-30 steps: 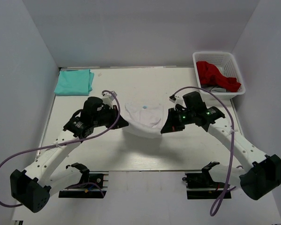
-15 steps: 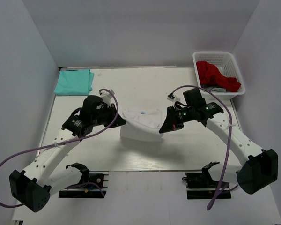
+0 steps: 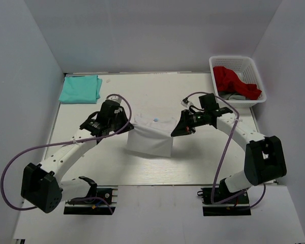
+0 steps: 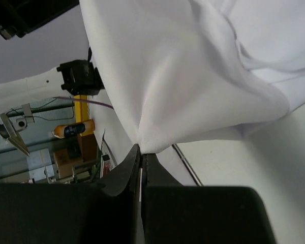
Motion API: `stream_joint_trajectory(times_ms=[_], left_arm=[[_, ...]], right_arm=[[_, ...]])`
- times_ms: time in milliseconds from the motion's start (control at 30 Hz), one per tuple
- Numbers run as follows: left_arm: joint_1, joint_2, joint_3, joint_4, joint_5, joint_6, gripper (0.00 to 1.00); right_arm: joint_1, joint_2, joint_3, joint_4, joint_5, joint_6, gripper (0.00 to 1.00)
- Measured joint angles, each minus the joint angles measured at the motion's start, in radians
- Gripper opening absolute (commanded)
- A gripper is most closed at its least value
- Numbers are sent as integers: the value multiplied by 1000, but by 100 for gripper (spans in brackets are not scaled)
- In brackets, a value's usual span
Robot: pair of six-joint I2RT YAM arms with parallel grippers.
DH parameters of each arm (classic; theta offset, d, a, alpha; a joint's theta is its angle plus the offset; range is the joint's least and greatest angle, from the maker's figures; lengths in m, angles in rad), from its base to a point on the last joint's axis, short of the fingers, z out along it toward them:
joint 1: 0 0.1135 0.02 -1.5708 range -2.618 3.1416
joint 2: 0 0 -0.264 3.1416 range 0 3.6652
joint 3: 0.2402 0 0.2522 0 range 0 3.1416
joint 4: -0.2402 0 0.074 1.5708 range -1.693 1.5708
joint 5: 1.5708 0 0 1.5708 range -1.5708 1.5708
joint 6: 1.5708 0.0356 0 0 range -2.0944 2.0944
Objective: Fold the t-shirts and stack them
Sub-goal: Fold the long partially folded tshirt into a neat square
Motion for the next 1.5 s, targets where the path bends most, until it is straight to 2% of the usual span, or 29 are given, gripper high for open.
stream_joint_trajectory(times_ms=[300,667,800,833,867,933,1000,1033,1067,1100,1200,1333,1400,1500], left_arm=[[11,208,134,96,-111,2,0],[61,552,330,233,-121,50,0],[76,711,454,267,-103,66,0],[81,757,493,272,-98,70,0],[87,803,538,266,-91,75,0],[96,897,638,257,-77,87,6],[104,976,722,254,-75,108,29],[108,1009,762,250,-74,118,68],[113,1040,803,239,-71,132,93],[116,1064,843,226,-72,138,100],[122,1105,953,176,-76,168,100],[127,1070,988,146,-84,208,100],[121,1033,960,149,-72,219,100],[113,935,834,168,-4,224,100]], right_arm=[[-80,216,112,78,-18,1,0],[-160,440,291,180,-27,40,0],[-192,549,376,203,-33,48,0],[-198,578,402,206,-34,49,5],[-206,624,445,209,-31,49,15],[-218,689,506,208,-10,48,28],[-227,740,570,195,31,43,47],[-232,763,604,189,64,38,59],[-235,778,633,185,101,35,82],[-237,790,665,176,145,26,89],[-241,785,716,160,240,4,90],[-234,669,633,181,314,-5,90],[-216,577,552,197,327,-1,90],[-160,462,443,247,315,16,90]])
